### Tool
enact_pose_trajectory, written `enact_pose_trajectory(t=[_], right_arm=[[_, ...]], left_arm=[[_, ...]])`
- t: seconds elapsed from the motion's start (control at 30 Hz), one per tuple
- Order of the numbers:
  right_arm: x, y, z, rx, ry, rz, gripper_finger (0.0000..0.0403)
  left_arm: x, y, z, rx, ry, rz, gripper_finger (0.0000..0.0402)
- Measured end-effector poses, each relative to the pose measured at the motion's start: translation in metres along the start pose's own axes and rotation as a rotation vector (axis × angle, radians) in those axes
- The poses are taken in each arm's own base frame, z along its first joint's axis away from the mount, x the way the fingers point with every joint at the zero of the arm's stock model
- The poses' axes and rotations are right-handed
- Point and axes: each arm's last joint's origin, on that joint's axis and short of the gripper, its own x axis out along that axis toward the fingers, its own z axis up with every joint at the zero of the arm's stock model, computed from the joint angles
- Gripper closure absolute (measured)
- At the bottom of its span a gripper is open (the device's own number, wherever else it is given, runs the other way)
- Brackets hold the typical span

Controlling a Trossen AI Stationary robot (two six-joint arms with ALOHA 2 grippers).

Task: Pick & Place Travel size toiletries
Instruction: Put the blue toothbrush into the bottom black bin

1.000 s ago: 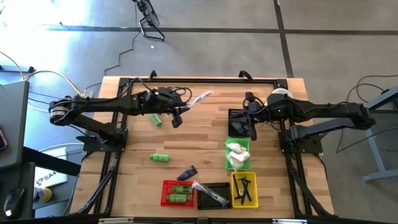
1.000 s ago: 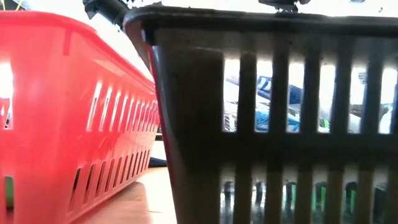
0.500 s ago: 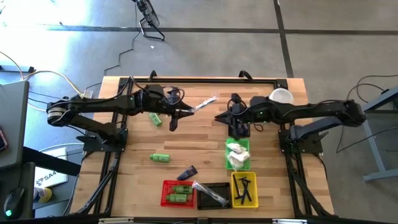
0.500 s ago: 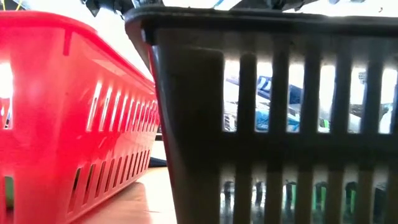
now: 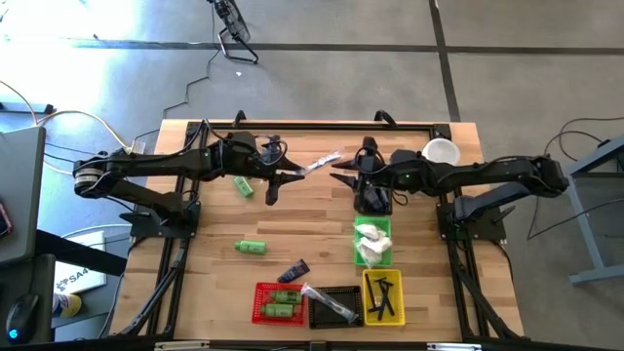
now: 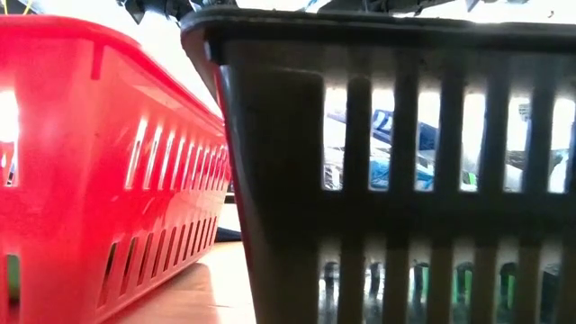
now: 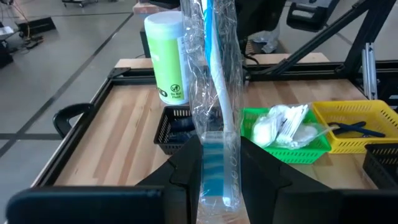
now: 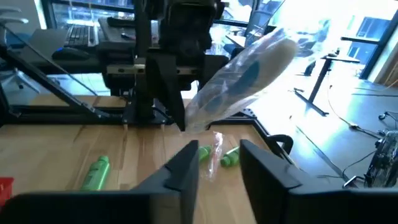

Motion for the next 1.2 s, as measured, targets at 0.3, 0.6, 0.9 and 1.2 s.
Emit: enact_pose_trajectory(t=[0.3,0.6,0.9,1.2], right_arm=[[0.005,0.000,0.003,0.087,-0.060,-0.005,0.0183],[0.037,-0.003,-0.015,0.137,-0.115,-0.032,0.0173],[0.041,-0.005,-0.011,0.145,-0.206,0.007,0.0216],[0.041,-0.004,-0.010,0.142,-0.213,0.008,0.0301]], left_arm=[[0.000,0.000,0.001,0.001,-0.007,0.001,0.0320],[0.000,0.000,0.001,0.002,-0.010,0.001,0.0320],[0.000,0.000,-0.001,-0.003,0.010,-0.001,0.0320],[0.000,0.000,-0.001,-0.002,0.011,0.003,0.0320]])
